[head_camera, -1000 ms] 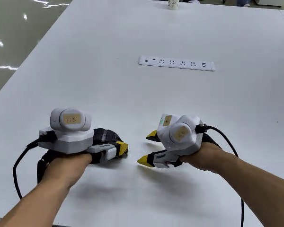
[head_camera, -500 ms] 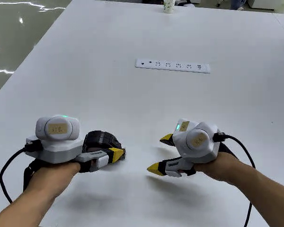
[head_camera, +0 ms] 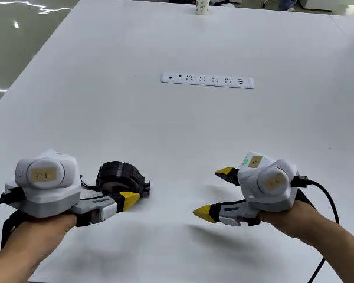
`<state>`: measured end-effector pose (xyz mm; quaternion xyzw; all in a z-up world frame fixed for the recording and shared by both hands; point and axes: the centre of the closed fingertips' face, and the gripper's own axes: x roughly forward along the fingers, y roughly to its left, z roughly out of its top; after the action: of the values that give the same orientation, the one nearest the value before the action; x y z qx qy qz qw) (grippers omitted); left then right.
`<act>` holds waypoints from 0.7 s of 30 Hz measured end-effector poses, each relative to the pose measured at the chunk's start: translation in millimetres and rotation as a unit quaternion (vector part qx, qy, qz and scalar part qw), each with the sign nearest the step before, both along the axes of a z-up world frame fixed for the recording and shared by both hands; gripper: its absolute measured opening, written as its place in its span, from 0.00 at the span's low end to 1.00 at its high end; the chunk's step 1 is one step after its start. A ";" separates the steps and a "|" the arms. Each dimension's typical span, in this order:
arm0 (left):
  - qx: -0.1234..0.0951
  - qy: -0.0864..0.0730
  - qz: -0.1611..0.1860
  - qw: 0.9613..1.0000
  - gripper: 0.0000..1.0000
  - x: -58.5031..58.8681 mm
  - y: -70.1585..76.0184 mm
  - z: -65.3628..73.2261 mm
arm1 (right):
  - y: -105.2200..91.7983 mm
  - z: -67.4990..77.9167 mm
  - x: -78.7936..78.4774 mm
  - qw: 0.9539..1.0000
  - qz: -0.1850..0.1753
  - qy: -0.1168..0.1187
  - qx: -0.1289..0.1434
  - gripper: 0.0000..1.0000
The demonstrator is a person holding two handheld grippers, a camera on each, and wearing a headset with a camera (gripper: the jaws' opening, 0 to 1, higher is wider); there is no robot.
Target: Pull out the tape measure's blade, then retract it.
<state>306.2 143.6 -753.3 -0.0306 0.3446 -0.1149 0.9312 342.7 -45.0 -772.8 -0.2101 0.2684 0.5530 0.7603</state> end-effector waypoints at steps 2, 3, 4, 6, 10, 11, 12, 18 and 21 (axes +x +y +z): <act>0.001 -0.001 -0.003 1.000 0.80 -2.9 1.7 -0.5 | -4.7 0.6 -0.2 1.000 -0.007 0.001 0.003 0.61; 0.000 -0.002 -0.004 1.000 0.81 -3.8 2.0 -0.5 | -6.7 0.9 -0.3 1.000 -0.011 0.002 0.003 0.62; -0.002 -0.003 -0.006 1.000 0.81 -5.4 1.9 -0.6 | -9.5 1.8 -0.8 1.000 -0.014 0.000 0.005 0.62; -0.006 -0.003 -0.015 1.000 0.83 -8.8 -0.1 -1.4 | -14.3 4.9 -0.8 1.000 -0.024 -0.005 0.011 0.62; -0.001 -0.006 -0.025 1.000 0.84 -13.2 -0.2 -1.0 | -21.3 11.6 -2.5 0.999 -0.037 -0.008 0.028 0.66; -0.002 -0.010 -0.027 1.000 0.84 -13.7 0.0 0.3 | -24.1 12.6 -3.5 0.999 -0.039 -0.008 0.029 0.66; -0.003 -0.011 -0.028 1.000 0.84 -14.0 0.1 1.0 | -26.1 13.2 -4.2 0.999 -0.041 -0.009 0.030 0.67; 0.003 -0.014 -0.038 0.999 0.85 -18.1 2.5 1.7 | -39.0 15.9 -10.9 0.998 -0.054 -0.006 0.037 0.71; 0.005 -0.016 -0.046 0.999 0.85 -21.6 3.2 1.3 | -46.1 15.7 -14.6 0.997 -0.063 -0.005 0.038 0.72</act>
<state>284.6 146.8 -752.0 -0.0083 0.3316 -0.1563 0.9304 328.1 -91.2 -757.1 -0.1668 0.2564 0.5130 0.8021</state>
